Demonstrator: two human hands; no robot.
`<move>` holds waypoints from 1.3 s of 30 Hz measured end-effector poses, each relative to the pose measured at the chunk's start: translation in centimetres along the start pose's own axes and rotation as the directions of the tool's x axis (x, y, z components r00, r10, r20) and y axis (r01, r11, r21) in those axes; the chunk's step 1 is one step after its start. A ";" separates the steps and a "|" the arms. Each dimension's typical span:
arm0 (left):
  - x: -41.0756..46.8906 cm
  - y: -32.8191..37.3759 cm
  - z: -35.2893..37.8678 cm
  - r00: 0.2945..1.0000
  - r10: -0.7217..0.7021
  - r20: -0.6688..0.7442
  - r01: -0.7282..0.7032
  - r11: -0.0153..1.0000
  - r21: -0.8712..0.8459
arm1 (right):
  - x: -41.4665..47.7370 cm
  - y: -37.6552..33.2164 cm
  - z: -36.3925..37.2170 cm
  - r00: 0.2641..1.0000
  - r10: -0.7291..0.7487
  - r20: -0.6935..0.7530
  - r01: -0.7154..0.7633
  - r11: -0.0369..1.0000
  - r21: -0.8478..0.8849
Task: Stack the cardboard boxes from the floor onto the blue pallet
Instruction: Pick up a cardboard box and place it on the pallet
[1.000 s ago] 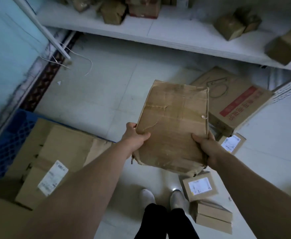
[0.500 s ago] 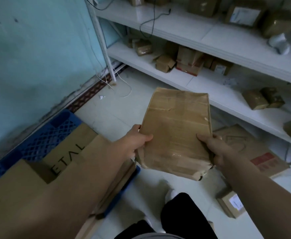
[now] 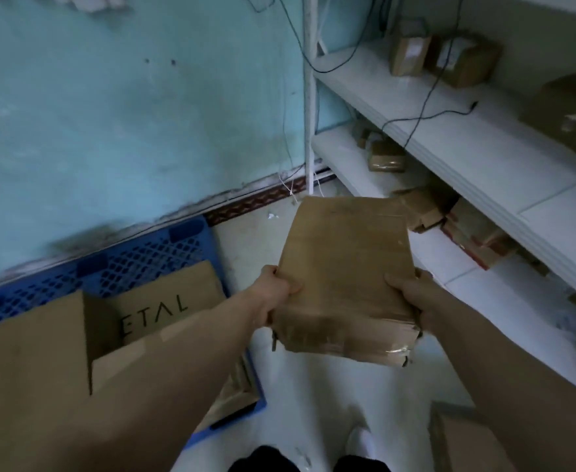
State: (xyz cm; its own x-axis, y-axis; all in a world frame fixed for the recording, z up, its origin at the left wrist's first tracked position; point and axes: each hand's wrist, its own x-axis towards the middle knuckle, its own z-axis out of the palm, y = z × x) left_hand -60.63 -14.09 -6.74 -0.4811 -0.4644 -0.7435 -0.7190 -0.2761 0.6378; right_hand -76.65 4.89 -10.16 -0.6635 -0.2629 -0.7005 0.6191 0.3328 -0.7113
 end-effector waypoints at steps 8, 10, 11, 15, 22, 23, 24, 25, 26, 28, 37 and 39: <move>3.5 2.2 -2.6 0.972 -0.116 -0.204 0.048 0.950 -0.310 | 7.2 -9.5 7.6 0.978 0.029 0.208 0.045 0.937 -0.346; 4.4 2.4 -4.4 0.951 -0.147 -0.271 0.051 0.942 -0.333 | 8.7 -11.0 10.9 0.965 0.040 0.260 0.073 0.908 -0.412; 4.9 2.3 -5.4 0.942 -0.158 -0.297 0.047 0.936 -0.349 | 9.3 -11.6 12.6 0.958 0.037 0.284 0.093 0.898 -0.430; 7.5 2.1 -9.2 0.906 -0.211 -0.367 0.042 0.908 -0.418 | 11.9 -14.2 19.0 0.920 0.066 0.387 0.146 0.858 -0.492; 9.6 3.4 -13.1 0.854 -0.341 -0.393 0.058 0.813 -0.579 | 14.1 -18.9 28.2 0.860 0.089 0.503 0.288 0.729 -0.621; 9.9 3.6 -13.5 0.842 -0.357 -0.405 0.046 0.794 -0.606 | 14.7 -19.3 29.5 0.847 0.089 0.525 0.318 0.706 -0.633; 10.2 3.7 -14.0 0.827 -0.374 -0.420 0.030 0.774 -0.632 | 15.1 -19.7 30.9 0.831 0.095 0.548 0.345 0.685 -0.642; 10.6 3.7 -14.5 0.812 -0.393 -0.432 0.010 0.748 -0.663 | 15.6 -20.1 32.4 0.819 0.110 0.562 0.358 0.668 -0.652; 11.0 3.8 -14.9 0.798 -0.414 -0.438 -0.009 0.718 -0.696 | 16.1 -20.5 34.1 0.804 0.139 0.578 0.364 0.653 -0.664; 11.7 4.0 -15.6 0.763 -0.462 -0.452 -0.037 0.666 -0.745 | 17.1 -20.8 37.3 0.769 0.203 0.606 0.384 0.612 -0.692; 16.4 6.9 -16.7 0.579 -0.688 -0.437 -0.128 0.452 -0.883 | 22.1 -22.9 49.2 0.581 0.453 0.676 0.544 0.403 -0.736; 17.3 7.1 -16.5 0.530 -0.733 -0.427 -0.154 0.411 -0.898 | 22.5 -22.9 51.2 0.547 0.506 0.667 0.584 0.341 -0.737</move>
State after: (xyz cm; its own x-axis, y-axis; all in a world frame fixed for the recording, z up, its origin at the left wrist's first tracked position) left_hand -65.81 -38.01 -11.74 0.4859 -0.4028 -0.7757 0.2288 -0.7979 0.5577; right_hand -84.27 -55.07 -12.60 0.2310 -0.5791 -0.7818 -0.4862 0.6274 -0.6083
